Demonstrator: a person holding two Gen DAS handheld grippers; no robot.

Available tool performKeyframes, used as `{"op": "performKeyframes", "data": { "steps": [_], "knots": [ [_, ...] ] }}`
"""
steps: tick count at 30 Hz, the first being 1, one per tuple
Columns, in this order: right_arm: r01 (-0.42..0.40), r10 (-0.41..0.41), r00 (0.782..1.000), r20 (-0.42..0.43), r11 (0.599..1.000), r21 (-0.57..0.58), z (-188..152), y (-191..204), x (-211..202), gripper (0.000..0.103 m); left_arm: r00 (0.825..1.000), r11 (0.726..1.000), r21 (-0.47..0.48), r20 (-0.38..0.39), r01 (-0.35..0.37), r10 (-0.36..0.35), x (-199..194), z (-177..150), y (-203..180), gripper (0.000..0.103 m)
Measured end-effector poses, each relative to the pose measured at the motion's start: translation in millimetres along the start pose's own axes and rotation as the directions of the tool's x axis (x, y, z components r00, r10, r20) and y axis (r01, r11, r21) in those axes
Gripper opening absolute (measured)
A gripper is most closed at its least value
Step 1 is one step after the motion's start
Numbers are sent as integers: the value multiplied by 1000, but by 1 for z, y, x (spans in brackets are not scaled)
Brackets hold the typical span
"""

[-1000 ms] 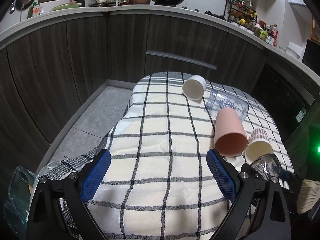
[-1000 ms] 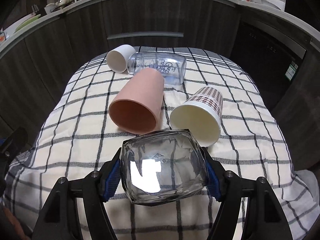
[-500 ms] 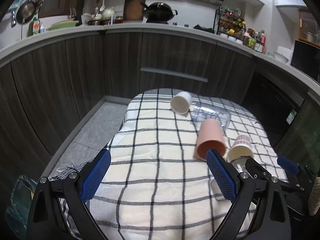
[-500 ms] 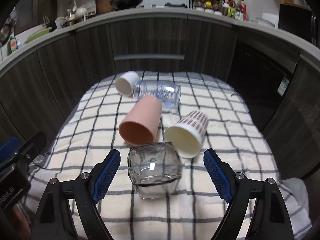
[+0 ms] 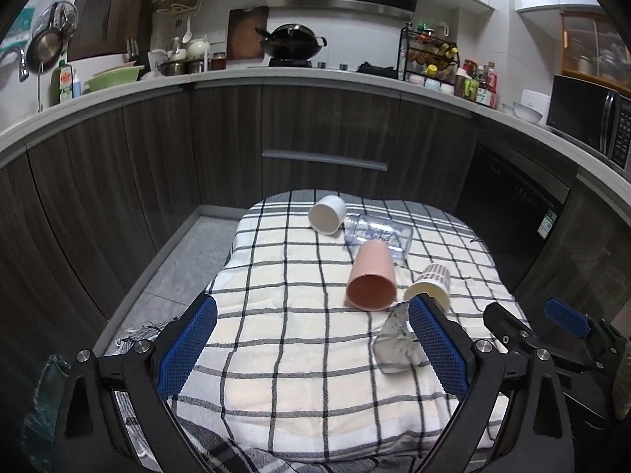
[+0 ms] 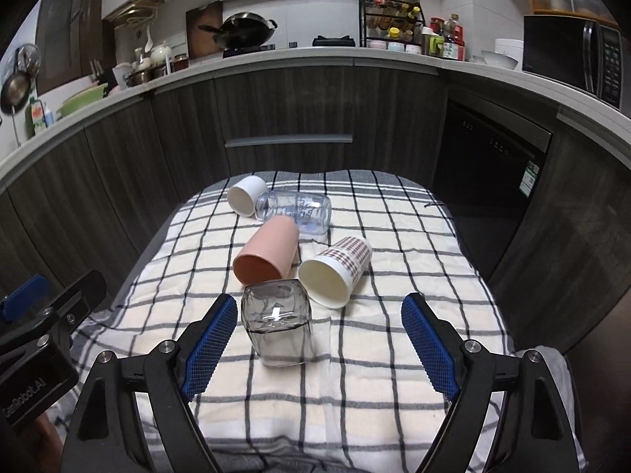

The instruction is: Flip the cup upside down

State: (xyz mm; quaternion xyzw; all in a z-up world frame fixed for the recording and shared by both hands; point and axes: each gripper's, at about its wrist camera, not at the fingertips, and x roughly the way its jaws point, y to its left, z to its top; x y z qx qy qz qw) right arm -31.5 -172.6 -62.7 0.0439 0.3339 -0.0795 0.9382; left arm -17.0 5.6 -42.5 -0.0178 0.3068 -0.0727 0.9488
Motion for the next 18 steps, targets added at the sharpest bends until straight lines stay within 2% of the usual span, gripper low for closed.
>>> {"op": "performKeyframes", "data": {
  "steps": [12, 18],
  "knots": [
    [-7, 6, 997, 80, 1000, 14, 9, -9, -52, 88, 999, 1000, 9, 29, -24, 24, -42, 7, -6, 103],
    [-7, 6, 997, 77, 1000, 6, 9, -10, -60, 88, 997, 998, 13, 53, -58, 57, -54, 6, -6, 103]
  ]
}}
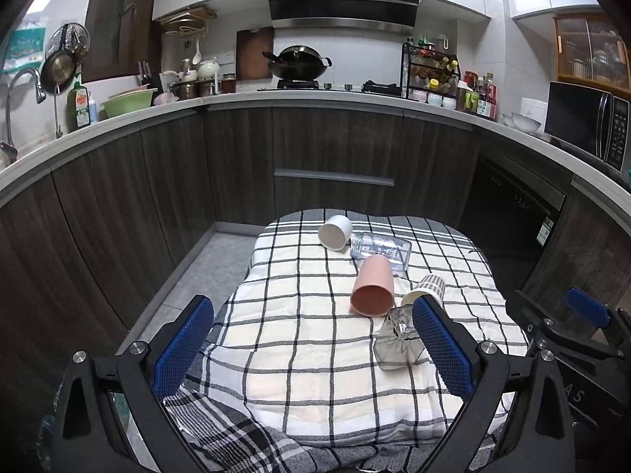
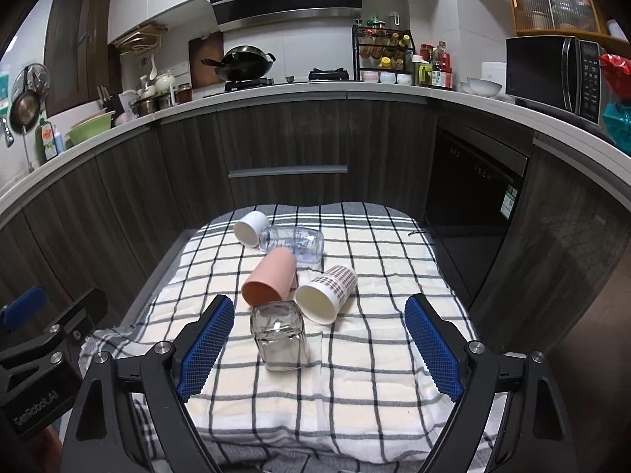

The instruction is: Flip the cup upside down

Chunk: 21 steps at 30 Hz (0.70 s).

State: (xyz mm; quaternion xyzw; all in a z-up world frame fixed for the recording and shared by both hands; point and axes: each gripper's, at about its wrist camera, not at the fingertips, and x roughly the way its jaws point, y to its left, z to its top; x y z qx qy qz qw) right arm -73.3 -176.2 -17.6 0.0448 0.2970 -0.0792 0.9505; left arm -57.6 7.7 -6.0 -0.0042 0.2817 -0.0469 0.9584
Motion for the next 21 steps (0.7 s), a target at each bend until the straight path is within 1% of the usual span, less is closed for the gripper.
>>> {"op": "performKeyframes", "data": {
  "steps": [4, 11, 21],
  "knots": [
    [-4, 4, 1000, -2, 1000, -2, -1, 0, -5, 88, 1000, 1000, -7, -7, 1, -2, -3, -1, 2, 103],
    [-4, 4, 1000, 27, 1000, -10, 0, 0, -18, 88, 999, 1000, 11, 39, -7, 7, -16, 2, -2, 103],
    [2, -1, 998, 71, 1000, -21, 4, 1, -30, 88, 998, 1000, 25, 63, -9, 7, -23, 4, -2, 103]
  ]
}}
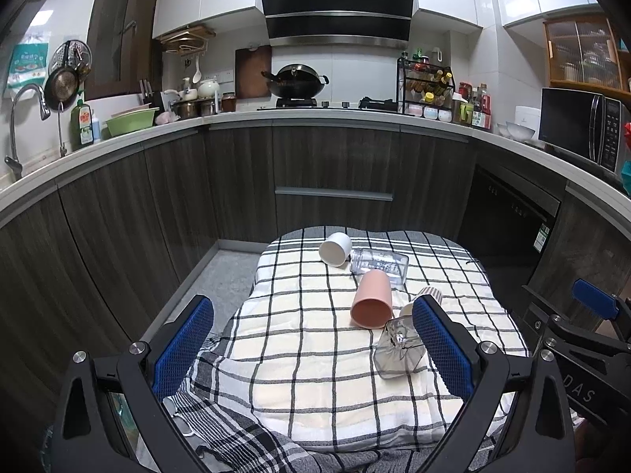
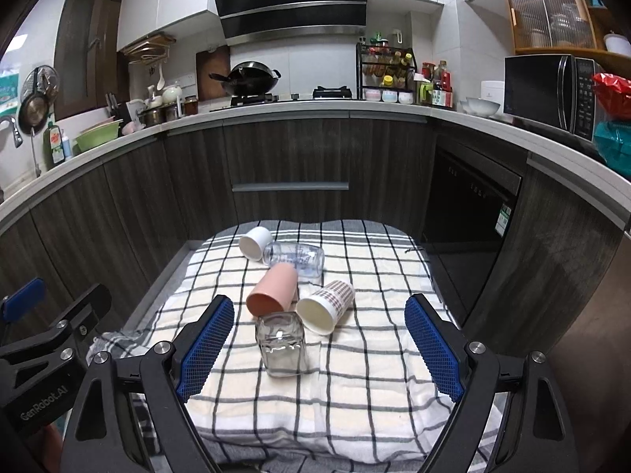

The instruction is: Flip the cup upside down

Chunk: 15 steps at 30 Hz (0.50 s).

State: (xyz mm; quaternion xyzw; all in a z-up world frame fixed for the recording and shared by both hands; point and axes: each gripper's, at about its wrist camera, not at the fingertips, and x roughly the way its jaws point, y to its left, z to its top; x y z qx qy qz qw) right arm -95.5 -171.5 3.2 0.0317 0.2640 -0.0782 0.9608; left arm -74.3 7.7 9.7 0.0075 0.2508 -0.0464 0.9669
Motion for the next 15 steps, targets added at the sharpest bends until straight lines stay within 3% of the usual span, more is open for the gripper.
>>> {"op": "performKeyframes", "data": {
  "steps": [15],
  "knots": [
    [-2, 2, 1000, 0, 1000, 3, 2, -2, 0, 88, 1000, 1000, -1, 0, 0, 0, 0, 0, -1, 103]
  ]
}}
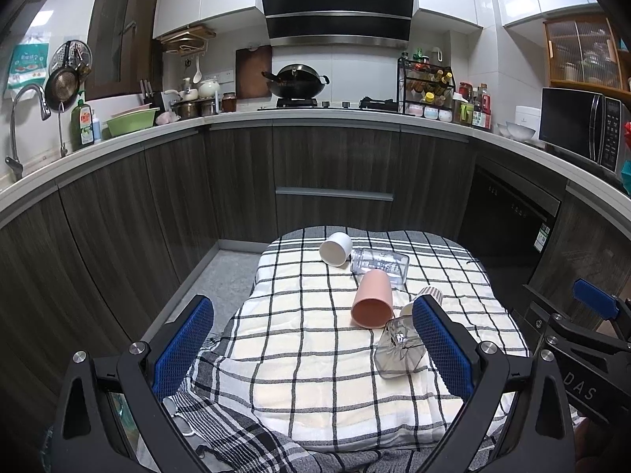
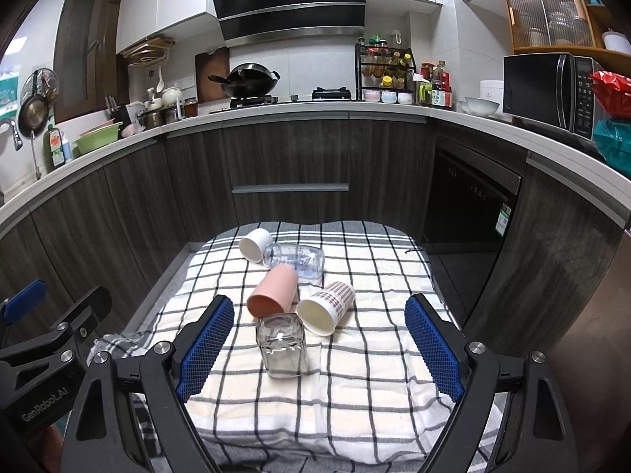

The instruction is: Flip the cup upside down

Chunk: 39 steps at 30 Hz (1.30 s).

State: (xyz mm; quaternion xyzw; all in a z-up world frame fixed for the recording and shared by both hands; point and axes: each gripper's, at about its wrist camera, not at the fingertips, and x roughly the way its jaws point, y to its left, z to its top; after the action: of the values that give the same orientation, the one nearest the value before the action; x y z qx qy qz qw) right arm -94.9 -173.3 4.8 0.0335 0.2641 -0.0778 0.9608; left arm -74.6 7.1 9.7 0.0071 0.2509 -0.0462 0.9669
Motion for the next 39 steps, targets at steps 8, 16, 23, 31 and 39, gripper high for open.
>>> {"op": "performKeyframes", "data": {
  "steps": [8, 16, 23, 31, 39],
  "knots": [
    [0, 0, 1000, -3, 1000, 2, -1, -1, 0, 89, 1000, 1000, -3, -3, -3, 3, 0, 0, 1, 103],
    [1, -1, 1000, -5, 1000, 6, -3, -1, 1, 89, 1000, 1000, -5, -4, -3, 3, 1, -1, 2, 103],
    [2, -2, 1000, -6, 1000, 7, -3, -1, 1, 89, 1000, 1000, -5, -5, -3, 3, 1, -1, 2, 103],
    [1, -1, 1000, -5, 1000, 8, -3, -2, 1, 89, 1000, 1000, -5, -4, -6, 6, 0, -2, 2, 103],
    [2, -2, 1000, -7, 1000, 10, -5, -2, 1, 89, 1000, 1000, -5, -6, -4, 4, 0, -3, 2, 103]
  ]
}}
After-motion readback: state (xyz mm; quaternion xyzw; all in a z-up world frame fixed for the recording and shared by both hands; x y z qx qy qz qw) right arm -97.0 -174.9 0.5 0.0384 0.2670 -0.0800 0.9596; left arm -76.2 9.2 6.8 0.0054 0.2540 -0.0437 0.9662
